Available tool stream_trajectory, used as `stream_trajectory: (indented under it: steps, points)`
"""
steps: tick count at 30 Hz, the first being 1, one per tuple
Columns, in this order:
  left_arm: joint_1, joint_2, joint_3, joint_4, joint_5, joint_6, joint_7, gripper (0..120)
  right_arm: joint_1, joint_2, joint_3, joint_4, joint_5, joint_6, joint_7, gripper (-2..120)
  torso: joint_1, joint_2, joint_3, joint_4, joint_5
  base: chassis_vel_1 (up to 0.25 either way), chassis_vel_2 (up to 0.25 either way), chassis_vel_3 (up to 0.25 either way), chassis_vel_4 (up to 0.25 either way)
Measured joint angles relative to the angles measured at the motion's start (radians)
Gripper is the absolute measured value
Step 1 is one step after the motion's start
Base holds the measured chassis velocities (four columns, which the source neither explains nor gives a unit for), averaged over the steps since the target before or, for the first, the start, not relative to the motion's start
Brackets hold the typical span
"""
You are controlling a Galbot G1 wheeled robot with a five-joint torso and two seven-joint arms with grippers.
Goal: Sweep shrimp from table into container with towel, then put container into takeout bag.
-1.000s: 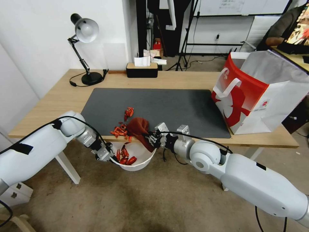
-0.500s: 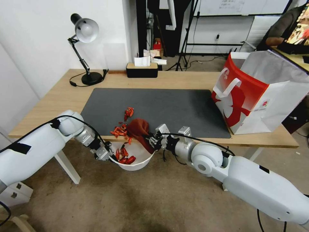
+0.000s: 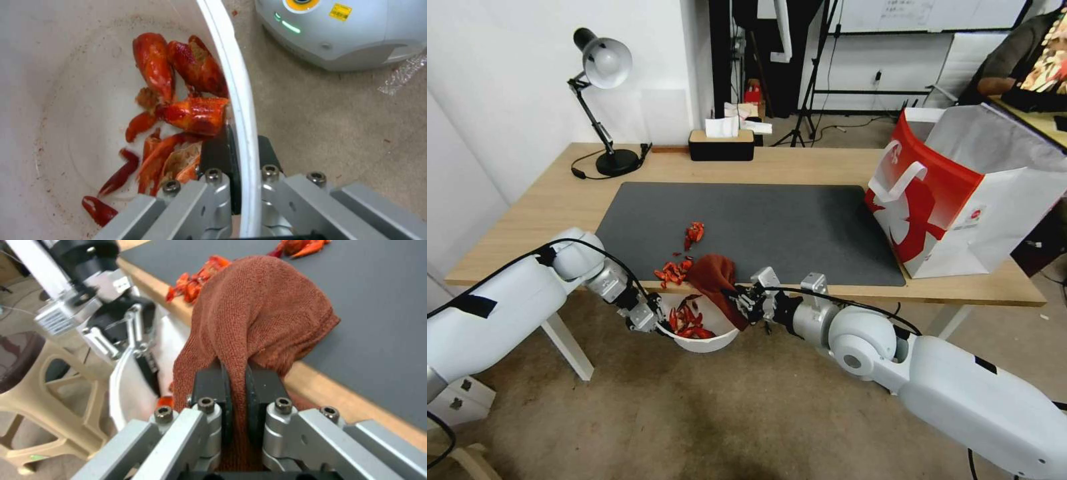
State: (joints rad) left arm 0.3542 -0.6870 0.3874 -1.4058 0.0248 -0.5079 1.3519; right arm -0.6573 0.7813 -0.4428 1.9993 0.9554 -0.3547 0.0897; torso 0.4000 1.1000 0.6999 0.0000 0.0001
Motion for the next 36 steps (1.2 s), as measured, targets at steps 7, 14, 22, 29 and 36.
stream_trajectory:
  steps: [7,14,22,29,36]
  points:
    - [-0.002,0.003,0.001,0.001,0.000,0.000,0.000,0,-0.041,-0.009,0.026,0.031,-0.009,0.001,-0.012,5,0.000,0.000,0.000,0.0000,-0.0001,0.000,0.000,0.000,0.000]
    - [0.010,0.009,-0.010,-0.003,0.000,0.000,0.000,0,-0.055,-0.016,0.071,0.058,0.004,0.029,-0.033,5,0.000,0.000,0.000,-0.0001,-0.0001,0.000,0.000,0.000,0.000]
    - [0.046,0.029,-0.045,-0.018,0.002,-0.004,0.000,0,0.126,0.079,0.098,-0.115,0.051,0.108,0.046,5,0.000,0.000,0.000,0.0001,-0.0002,0.000,0.000,0.000,0.000]
    - [0.093,0.057,-0.096,-0.037,0.003,-0.008,0.001,0,0.355,0.242,-0.013,-0.393,0.047,0.124,0.068,5,0.000,0.000,0.000,0.0006,-0.0003,0.000,0.000,0.000,0.000]
    - [0.127,0.081,-0.140,-0.040,0.003,-0.023,0.003,0,0.486,0.375,-0.106,-0.670,-0.018,0.115,0.049,5,0.000,0.000,0.000,0.0000,-0.0003,0.000,0.000,0.000,0.000]
